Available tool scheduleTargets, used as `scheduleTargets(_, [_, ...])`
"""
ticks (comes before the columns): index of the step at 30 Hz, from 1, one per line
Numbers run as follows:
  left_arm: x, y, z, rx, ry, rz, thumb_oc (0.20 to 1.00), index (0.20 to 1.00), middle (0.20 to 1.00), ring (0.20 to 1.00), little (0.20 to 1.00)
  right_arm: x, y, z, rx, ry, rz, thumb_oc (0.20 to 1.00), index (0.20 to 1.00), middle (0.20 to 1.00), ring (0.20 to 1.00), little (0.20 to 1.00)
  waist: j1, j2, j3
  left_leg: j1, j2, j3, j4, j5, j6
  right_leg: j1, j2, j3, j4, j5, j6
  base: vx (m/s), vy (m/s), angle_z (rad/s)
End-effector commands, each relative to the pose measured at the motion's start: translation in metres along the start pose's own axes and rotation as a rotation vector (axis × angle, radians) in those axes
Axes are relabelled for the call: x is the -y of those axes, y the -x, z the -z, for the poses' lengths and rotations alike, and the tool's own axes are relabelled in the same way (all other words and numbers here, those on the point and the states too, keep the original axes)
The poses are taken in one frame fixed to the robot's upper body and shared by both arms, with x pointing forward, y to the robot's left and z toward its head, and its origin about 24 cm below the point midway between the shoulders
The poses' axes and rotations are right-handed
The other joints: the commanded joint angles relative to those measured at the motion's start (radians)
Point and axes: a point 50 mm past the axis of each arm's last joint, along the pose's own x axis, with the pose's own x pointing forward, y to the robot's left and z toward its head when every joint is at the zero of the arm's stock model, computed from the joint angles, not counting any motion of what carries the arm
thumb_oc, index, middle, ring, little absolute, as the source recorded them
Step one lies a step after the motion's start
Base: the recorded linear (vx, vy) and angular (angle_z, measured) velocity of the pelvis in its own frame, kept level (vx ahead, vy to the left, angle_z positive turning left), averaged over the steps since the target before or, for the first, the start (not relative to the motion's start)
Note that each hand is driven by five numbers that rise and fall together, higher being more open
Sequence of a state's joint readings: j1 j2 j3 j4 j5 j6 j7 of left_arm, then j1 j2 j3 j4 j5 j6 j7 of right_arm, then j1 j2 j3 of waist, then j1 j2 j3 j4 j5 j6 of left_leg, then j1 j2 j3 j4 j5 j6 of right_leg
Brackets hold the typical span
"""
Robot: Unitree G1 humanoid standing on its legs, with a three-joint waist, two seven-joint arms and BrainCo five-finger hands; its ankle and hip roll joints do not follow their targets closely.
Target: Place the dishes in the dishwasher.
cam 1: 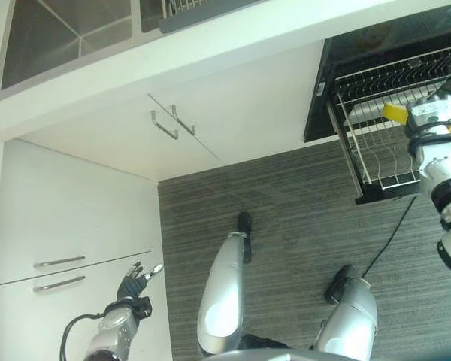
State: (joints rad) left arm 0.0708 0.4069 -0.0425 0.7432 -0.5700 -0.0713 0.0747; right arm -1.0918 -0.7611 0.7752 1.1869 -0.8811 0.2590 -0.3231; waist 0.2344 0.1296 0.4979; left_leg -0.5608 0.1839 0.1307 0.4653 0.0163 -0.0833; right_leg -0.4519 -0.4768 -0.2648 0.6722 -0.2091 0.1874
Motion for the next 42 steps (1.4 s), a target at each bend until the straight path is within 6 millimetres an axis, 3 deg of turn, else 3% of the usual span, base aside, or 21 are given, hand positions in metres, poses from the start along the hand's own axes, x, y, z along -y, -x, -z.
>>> scheduleTargets(1, [-0.023,0.006,0.002,-0.004,-0.084,-0.041,1.0,1.0,1.0,1.0,1.0,0.022,-0.009,0.024,-0.145,-0.038,0.084,0.2,0.2,0.2,0.2,0.2,0.039,0.009,-0.041,0.033,0.09,-0.092,0.036,-0.087,-0.072,-0.084,-0.076,0.01,0.0,0.058,0.023,0.0,-0.01,0.04])
scheduleTargets(4, [-0.023,0.007,0.002,-0.005,-0.083,-0.046,1.0,1.0,1.0,1.0,1.0,0.019,-0.008,0.025,-0.161,-0.061,0.071,0.2,0.2,0.2,0.2,0.2,0.039,0.012,-0.041,0.021,0.092,-0.095,0.047,-0.093,-0.073,-0.098,-0.08,0.017,0.015,0.051,0.022,0.03,-0.014,0.04])
scheduleTargets(5, [-0.024,0.007,0.003,-0.008,-0.082,-0.048,1.0,1.0,1.0,1.0,1.0,0.017,-0.008,0.026,-0.184,-0.11,0.061,0.2,0.2,0.2,0.2,0.2,0.04,0.016,-0.039,0.021,0.098,-0.096,0.07,-0.123,-0.08,-0.101,-0.083,0.026,0.043,0.021,0.03,0.0,0.0,0.0])
scheduleTargets(6, [-0.024,0.007,0.002,-0.006,-0.08,-0.047,1.0,1.0,1.0,1.0,1.0,0.017,-0.008,0.026,-0.188,-0.117,0.06,0.2,0.2,0.2,0.2,0.2,0.039,0.016,-0.04,0.006,0.094,-0.098,0.063,-0.099,-0.074,-0.114,-0.083,0.025,0.033,0.043,0.02,0.07,-0.018,0.02])
scheduleTargets(7, [-0.024,0.007,0.003,-0.007,-0.079,-0.048,1.0,1.0,1.0,1.0,1.0,0.016,-0.008,0.025,-0.188,-0.125,0.053,0.2,0.2,0.2,0.2,0.2,0.04,0.02,-0.036,0.008,0.1,-0.099,0.086,-0.129,-0.081,-0.116,-0.086,0.034,0.062,0.012,0.028,0.0,0.0,0.0])
scheduleTargets(12, [-0.023,0.007,0.0,-0.003,-0.068,-0.031,1.0,1.0,1.0,1.0,1.0,0.008,-0.006,0.026,-0.239,-0.265,-0.016,0.2,0.2,0.2,0.2,0.2,0.033,0.036,-0.034,-0.057,0.101,-0.105,0.159,-0.16,-0.084,-0.188,-0.095,0.065,0.139,-0.019,0.02,0.01,-0.005,0.0])
scheduleTargets(30, [-0.019,0.0,-0.021,0.02,-0.023,0.006,1.0,1.0,1.0,1.0,1.0,-0.014,-0.001,0.007,-0.214,-0.6,-0.323,0.2,0.2,0.2,0.2,0.2,0.009,0.062,-0.024,-0.151,0.102,-0.11,0.26,-0.194,-0.09,-0.304,-0.1,0.127,0.26,-0.068,0.013,0.0,0.004,0.01])
scheduleTargets(31, [-0.02,-0.001,-0.022,0.021,-0.022,0.008,1.0,1.0,1.0,1.0,1.0,-0.015,0.0,0.005,-0.212,-0.621,-0.334,0.263,0.263,0.263,0.263,0.263,0.008,0.064,-0.023,-0.155,0.101,-0.11,0.264,-0.194,-0.091,-0.309,-0.1,0.129,0.264,-0.069,0.014,0.0,0.0,0.0])
scheduleTargets(32, [-0.02,-0.001,-0.023,0.021,-0.023,0.009,1.0,1.0,1.0,1.0,1.0,-0.014,-0.001,0.004,-0.207,-0.644,-0.347,0.401,0.401,0.401,0.401,0.401,0.007,0.066,-0.023,-0.161,0.102,-0.11,0.268,-0.195,-0.09,-0.315,-0.101,0.132,0.27,-0.072,0.014,0.0,0.0,0.0])
scheduleTargets(34, [-0.022,-0.002,-0.024,0.018,-0.021,0.004,1.0,1.0,1.0,1.0,1.0,-0.014,-0.001,0.001,-0.188,-0.645,-0.356,0.429,0.429,0.429,0.429,0.429,0.007,0.066,-0.022,-0.165,0.102,-0.111,0.273,-0.196,-0.092,-0.319,-0.101,0.134,0.276,-0.074,0.014,0.0,0.0,0.0])
scheduleTargets(36, [-0.024,-0.003,-0.027,0.018,-0.024,0.002,1.0,1.0,1.0,1.0,1.0,-0.011,-0.002,-0.001,-0.162,-0.668,-0.377,0.576,0.576,0.576,0.576,0.576,0.008,0.066,-0.02,-0.173,0.104,-0.113,0.281,-0.195,-0.092,-0.328,-0.102,0.136,0.287,-0.077,0.014,0.0,0.0,0.0])
scheduleTargets(37, [-0.026,-0.003,-0.029,0.019,-0.023,0.0,1.0,1.0,1.0,1.0,1.0,-0.01,-0.003,-0.002,-0.153,-0.673,-0.386,0.799,0.799,0.799,0.799,0.799,0.008,0.065,-0.02,-0.176,0.105,-0.113,0.284,-0.196,-0.093,-0.331,-0.101,0.137,0.291,-0.079,0.014,0.0,0.0,0.0])
scheduleTargets(38, [-0.028,-0.003,-0.032,0.021,-0.022,-0.003,1.0,1.0,1.0,1.0,1.0,-0.01,-0.003,-0.002,-0.144,-0.677,-0.388,0.959,0.959,0.959,0.959,0.959,0.008,0.062,-0.019,-0.181,0.107,-0.115,0.288,-0.195,-0.093,-0.335,-0.1,0.137,0.295,-0.081,0.014,0.0,0.0,0.0])
scheduleTargets(39, [-0.029,-0.004,-0.033,0.022,-0.023,-0.004,1.0,1.0,1.0,1.0,1.0,-0.009,-0.003,-0.003,-0.139,-0.685,-0.392,1.0,1.0,1.0,1.0,1.0,0.008,0.061,-0.018,-0.182,0.107,-0.116,0.289,-0.196,-0.093,-0.336,-0.1,0.137,0.297,-0.082,0.014,0.0,0.0,0.0])
scheduleTargets(42, [-0.032,-0.004,-0.038,0.025,-0.022,-0.005,1.0,1.0,1.0,1.0,1.0,-0.008,-0.003,-0.003,-0.13,-0.722,-0.404,1.0,1.0,1.0,1.0,1.0,0.007,0.056,-0.016,-0.194,0.112,-0.12,0.302,-0.196,-0.093,-0.347,-0.098,0.14,0.308,-0.084,0.013,0.0,0.0,0.0])
